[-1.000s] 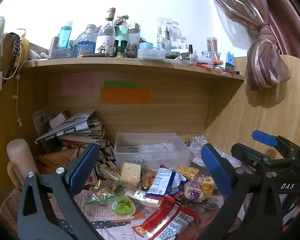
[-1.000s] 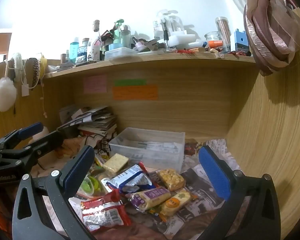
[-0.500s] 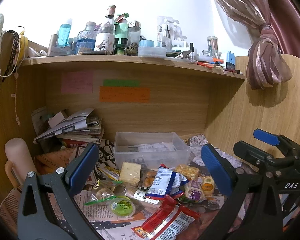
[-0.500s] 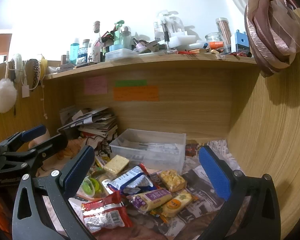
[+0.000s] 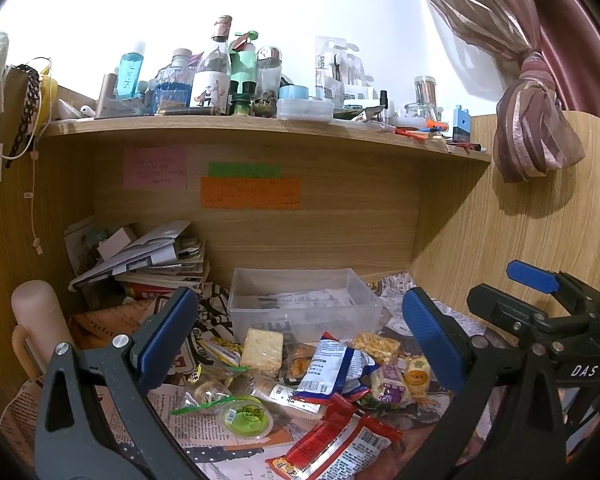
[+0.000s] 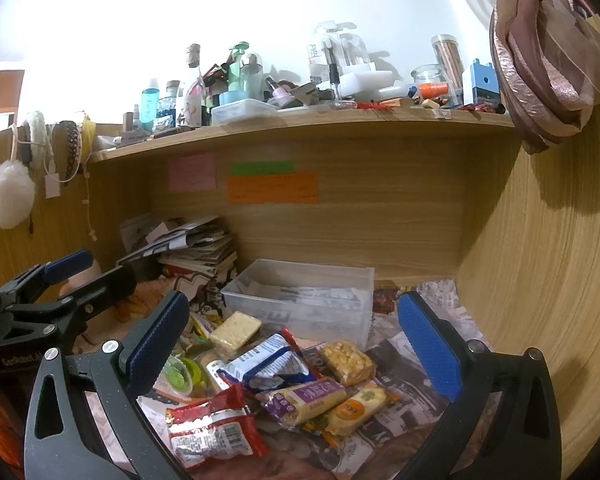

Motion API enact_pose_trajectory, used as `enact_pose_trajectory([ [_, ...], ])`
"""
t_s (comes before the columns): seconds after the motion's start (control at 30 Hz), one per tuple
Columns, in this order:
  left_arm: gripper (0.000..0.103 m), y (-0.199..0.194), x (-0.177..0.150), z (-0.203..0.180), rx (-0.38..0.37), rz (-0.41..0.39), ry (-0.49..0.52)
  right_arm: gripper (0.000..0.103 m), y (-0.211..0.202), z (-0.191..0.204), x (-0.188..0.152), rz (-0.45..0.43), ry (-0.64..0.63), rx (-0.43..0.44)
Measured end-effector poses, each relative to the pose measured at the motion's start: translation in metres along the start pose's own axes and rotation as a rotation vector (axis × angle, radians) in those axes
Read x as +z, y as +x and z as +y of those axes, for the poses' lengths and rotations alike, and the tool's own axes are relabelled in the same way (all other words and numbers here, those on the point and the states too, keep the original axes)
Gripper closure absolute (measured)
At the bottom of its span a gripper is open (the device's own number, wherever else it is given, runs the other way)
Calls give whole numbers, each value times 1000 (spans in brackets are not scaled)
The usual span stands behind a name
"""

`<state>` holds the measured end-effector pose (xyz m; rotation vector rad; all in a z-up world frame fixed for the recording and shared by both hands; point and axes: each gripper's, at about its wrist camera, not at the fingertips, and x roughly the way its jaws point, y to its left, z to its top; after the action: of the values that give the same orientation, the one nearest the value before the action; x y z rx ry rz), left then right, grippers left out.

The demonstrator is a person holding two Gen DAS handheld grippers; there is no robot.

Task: Organize snacks

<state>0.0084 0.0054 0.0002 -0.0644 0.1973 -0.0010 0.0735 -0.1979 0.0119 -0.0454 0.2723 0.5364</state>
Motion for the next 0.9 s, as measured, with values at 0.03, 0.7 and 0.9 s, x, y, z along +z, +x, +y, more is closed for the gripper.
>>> enact_pose_trajectory([
  [0.03,0,0,0,0,0,0,0,0,0,0,0,0,1,1],
  [0.7,0,1,0,1,-1,1,-3,0,0,1,0,1,2,2],
  [0.9,0,1,0,3,3,1,-10,0,1,3,1,2,4,4],
])
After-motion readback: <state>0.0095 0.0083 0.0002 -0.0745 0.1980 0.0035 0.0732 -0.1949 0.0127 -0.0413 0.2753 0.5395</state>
